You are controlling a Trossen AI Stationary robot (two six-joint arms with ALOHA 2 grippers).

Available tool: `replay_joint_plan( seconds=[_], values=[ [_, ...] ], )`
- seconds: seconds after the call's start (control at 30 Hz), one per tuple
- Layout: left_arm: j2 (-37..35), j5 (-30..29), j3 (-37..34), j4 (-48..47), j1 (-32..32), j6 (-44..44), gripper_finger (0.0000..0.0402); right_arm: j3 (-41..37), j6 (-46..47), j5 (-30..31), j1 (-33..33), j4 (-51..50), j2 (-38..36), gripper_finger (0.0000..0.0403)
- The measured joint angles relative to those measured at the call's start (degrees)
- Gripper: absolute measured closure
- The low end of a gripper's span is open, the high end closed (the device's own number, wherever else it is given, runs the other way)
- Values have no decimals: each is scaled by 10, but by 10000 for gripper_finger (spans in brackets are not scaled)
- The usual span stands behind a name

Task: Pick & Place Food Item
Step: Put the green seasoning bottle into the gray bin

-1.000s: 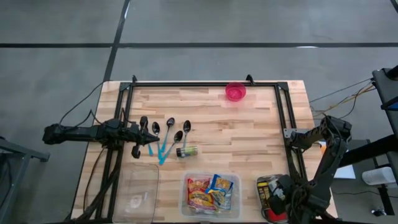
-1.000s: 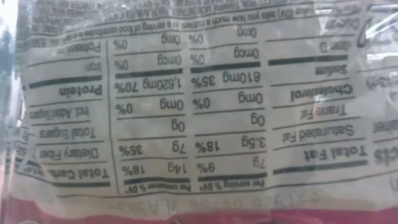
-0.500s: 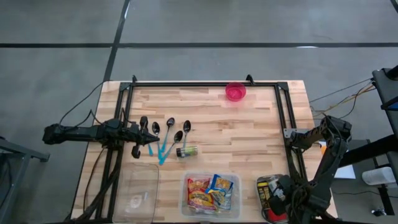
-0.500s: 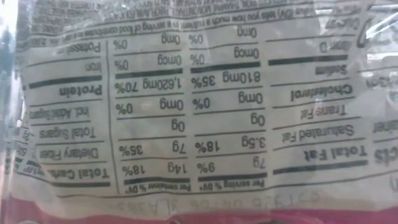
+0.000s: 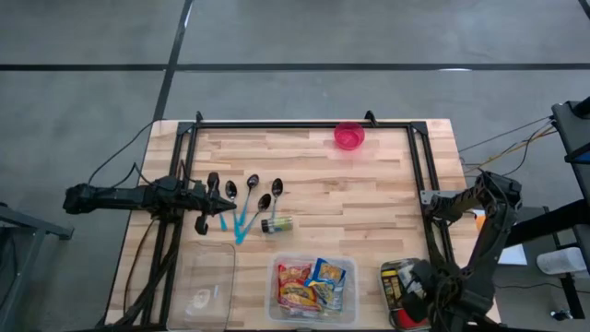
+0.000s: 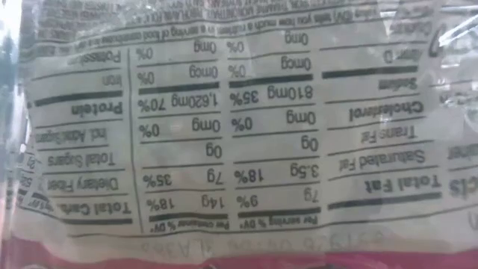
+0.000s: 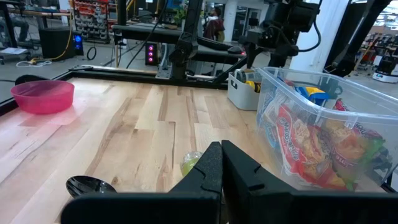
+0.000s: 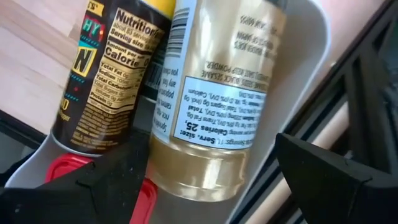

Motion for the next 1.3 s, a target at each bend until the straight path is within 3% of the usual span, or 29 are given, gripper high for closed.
replay_joint_plan(
  seconds=[0.43, 0.77, 1.03, 1.3],
  values=[
    [0, 0, 0, 0, 0, 0, 401, 42, -47, 13, 0, -95, -1, 57],
    [0, 0, 0, 0, 0, 0, 401, 62, -116, 125, -7, -185, -39, 57],
    [0, 0, 0, 0, 0, 0, 401, 36, -248, 172, -68, -185, -100, 57],
    [0, 0, 0, 0, 0, 0, 401, 15, -368, 260, -149, -183, -171, 57]
  ],
)
